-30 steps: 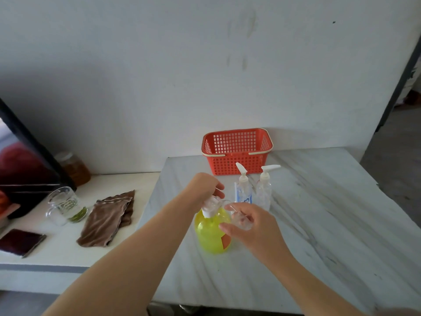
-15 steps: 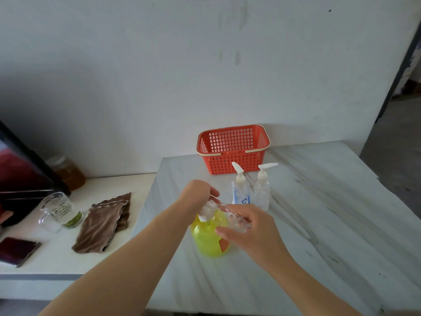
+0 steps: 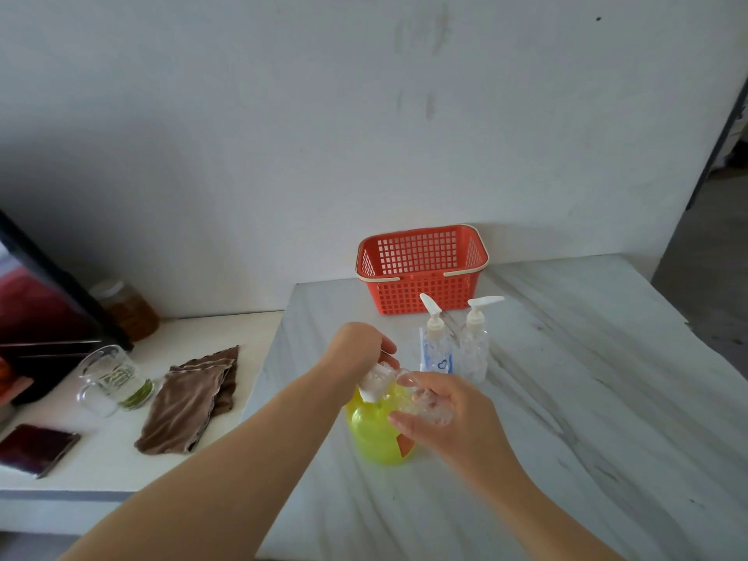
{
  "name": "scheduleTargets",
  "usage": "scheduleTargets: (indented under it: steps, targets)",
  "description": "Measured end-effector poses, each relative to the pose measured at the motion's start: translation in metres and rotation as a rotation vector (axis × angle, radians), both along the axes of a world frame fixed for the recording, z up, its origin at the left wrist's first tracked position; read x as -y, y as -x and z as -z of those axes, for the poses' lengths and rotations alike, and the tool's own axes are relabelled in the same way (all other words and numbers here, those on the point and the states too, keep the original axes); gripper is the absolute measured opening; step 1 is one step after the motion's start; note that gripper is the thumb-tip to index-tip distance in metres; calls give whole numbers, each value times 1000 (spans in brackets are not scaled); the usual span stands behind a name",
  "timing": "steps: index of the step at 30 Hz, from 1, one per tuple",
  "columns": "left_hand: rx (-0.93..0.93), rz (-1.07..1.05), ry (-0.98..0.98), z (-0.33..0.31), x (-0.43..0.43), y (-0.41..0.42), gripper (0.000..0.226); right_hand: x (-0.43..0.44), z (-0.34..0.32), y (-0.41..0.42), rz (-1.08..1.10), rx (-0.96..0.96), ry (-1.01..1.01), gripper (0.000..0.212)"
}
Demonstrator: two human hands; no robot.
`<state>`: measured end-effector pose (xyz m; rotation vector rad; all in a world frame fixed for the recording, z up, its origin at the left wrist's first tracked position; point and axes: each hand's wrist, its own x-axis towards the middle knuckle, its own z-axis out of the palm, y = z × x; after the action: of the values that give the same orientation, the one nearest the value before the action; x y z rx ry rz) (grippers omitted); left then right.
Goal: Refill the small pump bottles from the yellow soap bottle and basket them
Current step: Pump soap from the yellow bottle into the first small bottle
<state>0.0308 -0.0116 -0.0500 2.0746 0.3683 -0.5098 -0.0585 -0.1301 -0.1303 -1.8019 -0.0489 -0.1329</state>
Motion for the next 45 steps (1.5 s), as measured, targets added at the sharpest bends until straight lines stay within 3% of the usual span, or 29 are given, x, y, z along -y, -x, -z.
scheduleTargets:
  steps: [10, 14, 23, 27, 32, 40, 45]
  targets:
    - [53, 11, 29, 10, -2, -1, 32, 2, 2, -3, -14, -22, -14, 47]
    - [108, 40, -5, 10, 2, -2, 35, 5, 2, -6, -10, -24, 11, 40]
    - [29, 7, 104, -9, 0, 9, 23, 5, -13, -6, -84, -15, 43, 38]
    - [68, 13, 80, -1, -3, 8, 30, 4, -11, -7, -102, 3, 58, 45]
    - [148, 19, 31, 11, -2, 3, 35, 5, -8, -10, -107, 20, 115, 37]
    - [73, 2, 90, -2, -1, 4, 32, 2, -5, -13, -129, 20, 88, 42]
    - [119, 30, 74, 1, -2, 4, 36, 3, -4, -13, -136, 16, 80, 44]
